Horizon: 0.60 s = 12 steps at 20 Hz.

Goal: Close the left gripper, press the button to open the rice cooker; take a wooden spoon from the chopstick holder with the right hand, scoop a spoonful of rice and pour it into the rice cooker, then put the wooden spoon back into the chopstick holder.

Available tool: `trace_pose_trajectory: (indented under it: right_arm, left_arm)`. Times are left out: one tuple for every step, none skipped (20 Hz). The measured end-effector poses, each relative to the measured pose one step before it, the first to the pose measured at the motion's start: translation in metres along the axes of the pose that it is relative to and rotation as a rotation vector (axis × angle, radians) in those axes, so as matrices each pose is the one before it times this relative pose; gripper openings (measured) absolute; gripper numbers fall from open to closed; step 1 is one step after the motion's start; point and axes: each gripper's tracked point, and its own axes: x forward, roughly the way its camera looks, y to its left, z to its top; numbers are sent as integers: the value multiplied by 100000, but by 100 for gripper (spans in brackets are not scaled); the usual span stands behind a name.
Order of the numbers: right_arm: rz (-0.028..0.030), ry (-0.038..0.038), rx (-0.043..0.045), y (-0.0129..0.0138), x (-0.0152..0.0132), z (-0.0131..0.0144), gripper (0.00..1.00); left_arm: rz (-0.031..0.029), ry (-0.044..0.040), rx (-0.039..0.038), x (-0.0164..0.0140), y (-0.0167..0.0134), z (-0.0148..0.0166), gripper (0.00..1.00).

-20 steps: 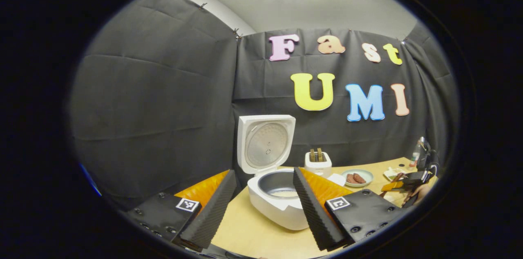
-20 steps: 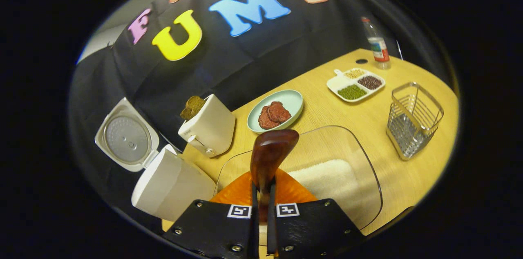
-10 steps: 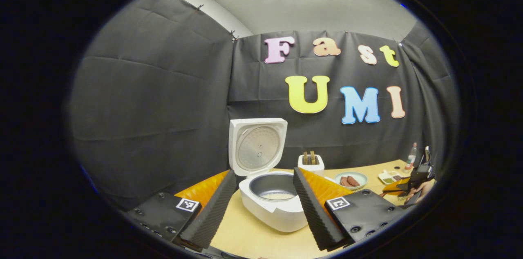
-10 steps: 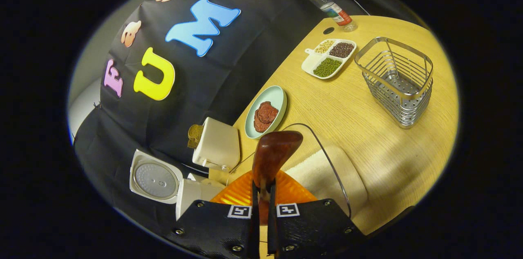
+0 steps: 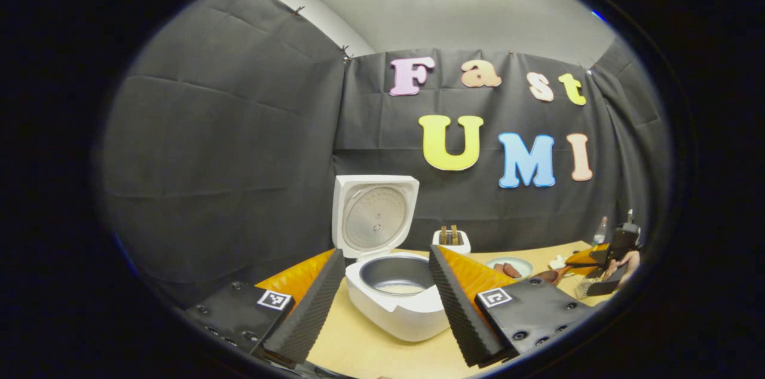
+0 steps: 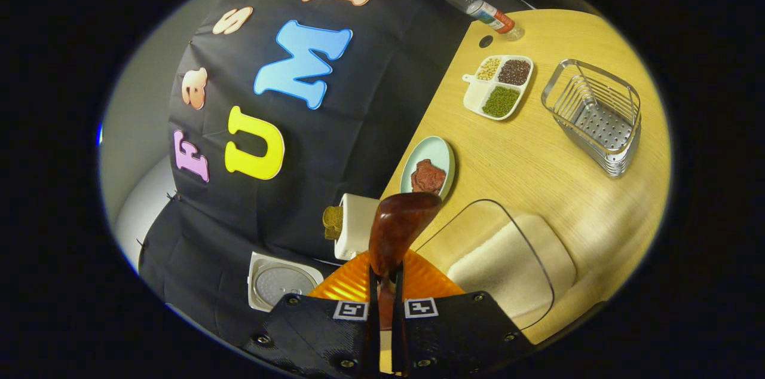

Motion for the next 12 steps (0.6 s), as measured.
trace_pose_trajectory:
  right_arm:
    - [1533,283,485,881,1,-206,7]
    - [1716,397,823,905,178,-215,8]
    - [1963,554,691,1010,261,-292,8]
    - [1898,695,490,891,332,-380,8]
    - [1686,661,215,968,383,-423,7]
    - [1559,721,-179,988,190,-411,8]
    - [1468,604,-555,973,382,-414,8]
    - [1330,895,-738,888,423,-544,8]
    - [1221,732,-755,774,488,-477,7]
    - [1086,779,-739,776,461,-501,8]
    - [1132,747,-522,750,407,-500,7]
    - [999,912,-440,701,551,-491,7]
  left_arm:
    - [339,61,-250,-5,260,-43,99]
    - [522,167,-94,-149,505,-153,97]
    - [614,-1,-90,-192,440,-89,97]
    - [496,123,-208,-135,429,-67,97]
    - [597,266,-328,-72,446,-113,95]
    - [610,102,-321,-107,507,-106,97]
    - [772,72,-217,-19,573,-65,97]
    - [845,-72,-105,-79,506,114,97]
    - [795,7,-236,-179,562,-53,96]
    - [952,-14,-245,-195,641,-40,97]
    - [988,7,-329,-126,615,-57,97]
    - [1013,68,-343,-123,570,-196,97]
